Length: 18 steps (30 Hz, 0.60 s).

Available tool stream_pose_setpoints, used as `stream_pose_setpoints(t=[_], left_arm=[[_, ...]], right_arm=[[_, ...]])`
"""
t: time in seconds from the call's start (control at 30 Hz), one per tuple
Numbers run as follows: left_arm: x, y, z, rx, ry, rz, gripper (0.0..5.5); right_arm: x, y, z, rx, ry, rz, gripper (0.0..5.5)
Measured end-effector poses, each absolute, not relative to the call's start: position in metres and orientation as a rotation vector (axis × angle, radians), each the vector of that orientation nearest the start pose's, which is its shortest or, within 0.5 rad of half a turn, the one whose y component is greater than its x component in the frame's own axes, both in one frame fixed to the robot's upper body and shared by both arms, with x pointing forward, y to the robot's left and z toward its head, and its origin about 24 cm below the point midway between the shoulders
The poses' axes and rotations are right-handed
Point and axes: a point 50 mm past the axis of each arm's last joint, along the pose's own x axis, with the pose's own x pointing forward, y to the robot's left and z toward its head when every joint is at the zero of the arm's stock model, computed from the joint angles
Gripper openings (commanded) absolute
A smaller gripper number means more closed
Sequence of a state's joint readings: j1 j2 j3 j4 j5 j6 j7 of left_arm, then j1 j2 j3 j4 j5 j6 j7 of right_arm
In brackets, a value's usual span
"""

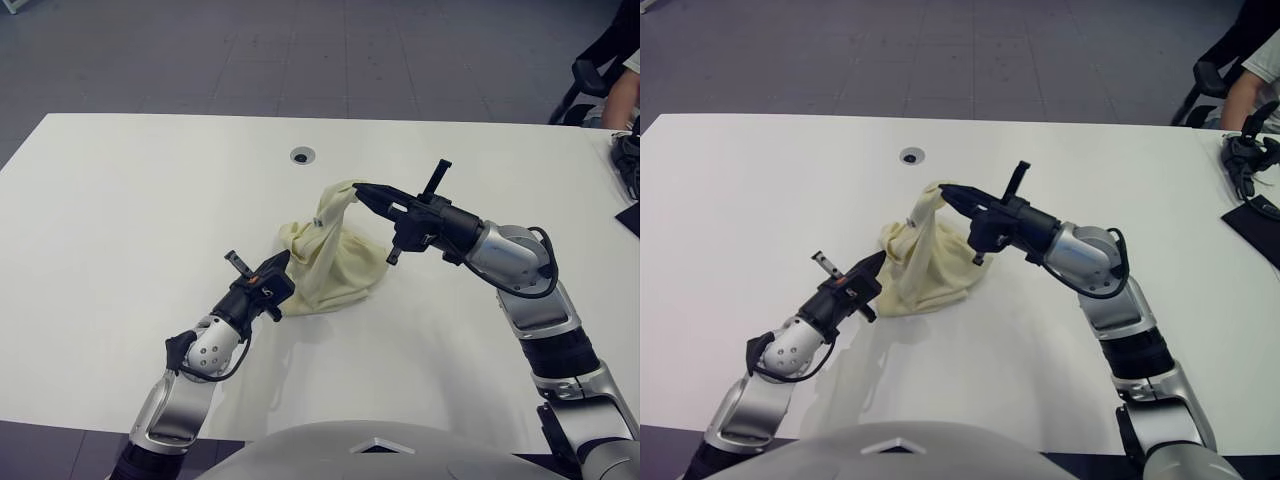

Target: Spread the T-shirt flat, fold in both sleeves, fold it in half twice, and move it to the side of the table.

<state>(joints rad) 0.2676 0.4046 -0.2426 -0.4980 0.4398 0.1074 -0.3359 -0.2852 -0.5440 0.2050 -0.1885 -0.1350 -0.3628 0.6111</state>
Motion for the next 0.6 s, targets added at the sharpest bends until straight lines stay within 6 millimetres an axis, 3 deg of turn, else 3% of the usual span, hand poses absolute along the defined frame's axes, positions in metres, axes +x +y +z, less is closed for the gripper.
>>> stream_pose_setpoints(t=[0.13, 0.6], left_arm=[[0.186, 0.138, 0.072, 0.767, -0.015, -0.552, 0.45], [0.173, 0.133, 0.076, 0.73, -0.018, -0.509, 2.87]], right_arm=[[0.254, -0.128, 0.155, -0.871, -0.568, 0.904, 0.0], [0.26, -0.127, 0.153, -0.865, -0.577, 0.925, 0.0]])
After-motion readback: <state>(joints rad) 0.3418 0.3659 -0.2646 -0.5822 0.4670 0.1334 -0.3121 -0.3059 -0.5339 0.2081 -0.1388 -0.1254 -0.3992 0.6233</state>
